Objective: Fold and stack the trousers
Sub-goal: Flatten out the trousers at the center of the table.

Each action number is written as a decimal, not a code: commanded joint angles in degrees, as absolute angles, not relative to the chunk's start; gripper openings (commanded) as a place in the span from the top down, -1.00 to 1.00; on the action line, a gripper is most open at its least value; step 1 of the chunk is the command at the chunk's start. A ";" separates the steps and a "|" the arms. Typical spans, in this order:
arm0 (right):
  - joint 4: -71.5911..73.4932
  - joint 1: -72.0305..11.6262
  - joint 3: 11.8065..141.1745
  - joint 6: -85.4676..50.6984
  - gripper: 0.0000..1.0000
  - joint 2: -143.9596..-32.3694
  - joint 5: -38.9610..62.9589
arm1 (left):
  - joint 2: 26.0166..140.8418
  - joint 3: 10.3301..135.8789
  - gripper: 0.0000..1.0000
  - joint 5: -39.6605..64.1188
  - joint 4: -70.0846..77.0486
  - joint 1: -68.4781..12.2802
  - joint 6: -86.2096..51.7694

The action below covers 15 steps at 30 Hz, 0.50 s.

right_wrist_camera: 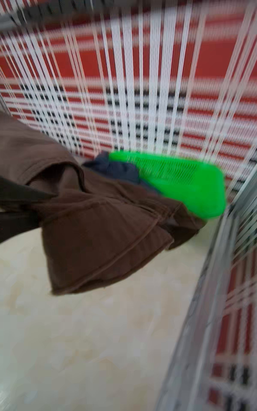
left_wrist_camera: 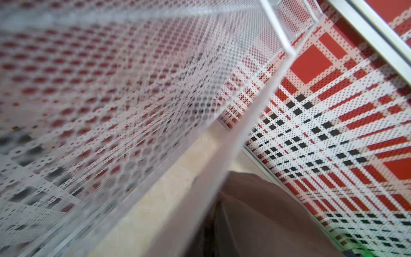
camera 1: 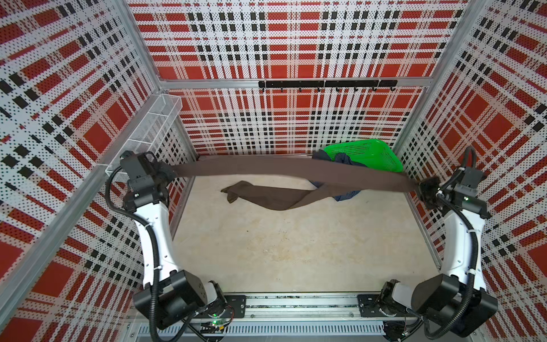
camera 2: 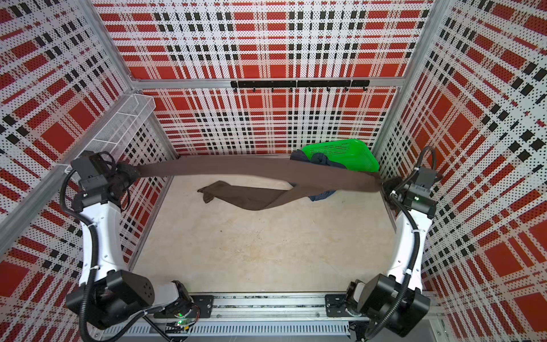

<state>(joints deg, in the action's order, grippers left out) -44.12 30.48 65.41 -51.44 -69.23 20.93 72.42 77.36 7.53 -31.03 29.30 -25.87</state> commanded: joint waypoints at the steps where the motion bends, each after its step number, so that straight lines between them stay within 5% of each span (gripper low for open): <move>1: -44.41 31.25 56.11 -47.42 1.00 -66.15 20.35 | 72.43 67.78 1.00 4.94 -35.57 30.70 -25.78; 15: -44.55 31.29 47.66 -42.38 1.00 -64.01 16.88 | 67.07 58.11 1.00 1.56 -35.05 25.86 -24.29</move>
<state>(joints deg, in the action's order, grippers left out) -45.82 30.94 48.03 -43.90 -64.77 18.48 68.95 57.49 3.36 -34.72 26.24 -24.21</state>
